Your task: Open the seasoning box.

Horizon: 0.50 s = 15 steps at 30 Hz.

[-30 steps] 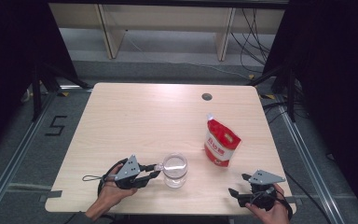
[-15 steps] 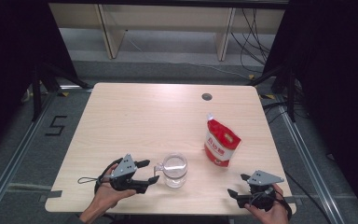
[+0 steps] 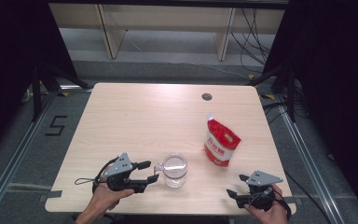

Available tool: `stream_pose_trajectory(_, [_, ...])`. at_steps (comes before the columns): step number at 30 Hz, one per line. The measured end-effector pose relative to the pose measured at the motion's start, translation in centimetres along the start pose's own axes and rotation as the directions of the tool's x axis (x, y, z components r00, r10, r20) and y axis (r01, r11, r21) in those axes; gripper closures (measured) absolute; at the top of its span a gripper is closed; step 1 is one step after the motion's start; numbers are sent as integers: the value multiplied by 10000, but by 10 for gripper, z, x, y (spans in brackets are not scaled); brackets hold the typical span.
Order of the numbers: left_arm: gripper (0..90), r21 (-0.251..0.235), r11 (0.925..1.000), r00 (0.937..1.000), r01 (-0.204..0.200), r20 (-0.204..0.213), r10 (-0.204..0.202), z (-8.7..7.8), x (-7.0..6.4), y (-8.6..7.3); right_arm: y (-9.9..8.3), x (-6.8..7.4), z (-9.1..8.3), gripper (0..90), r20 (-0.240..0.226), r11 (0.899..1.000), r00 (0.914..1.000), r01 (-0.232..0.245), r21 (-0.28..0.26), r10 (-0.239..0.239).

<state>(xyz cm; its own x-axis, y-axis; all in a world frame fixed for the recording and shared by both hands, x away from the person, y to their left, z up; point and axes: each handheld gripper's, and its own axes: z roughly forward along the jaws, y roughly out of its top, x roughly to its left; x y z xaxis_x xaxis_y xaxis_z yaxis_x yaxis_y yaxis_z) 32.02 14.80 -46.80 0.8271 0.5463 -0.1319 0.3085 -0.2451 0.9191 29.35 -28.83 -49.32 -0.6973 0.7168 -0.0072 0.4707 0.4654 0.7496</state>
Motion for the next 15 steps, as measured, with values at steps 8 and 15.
stream_pose_trajectory(8, [751, -422, 9987, 9983, -283, -530, 260, -9, -1, 10, 2, 2, 1, 232, -293, 9991, 9995, 92, -425, -105])
stream_pose_trajectory(15, [889, -349, 9991, 9966, -232, -803, 203, -2, -8, 17, 5, 5, 2, 253, -520, 9979, 9985, 121, -641, -154])
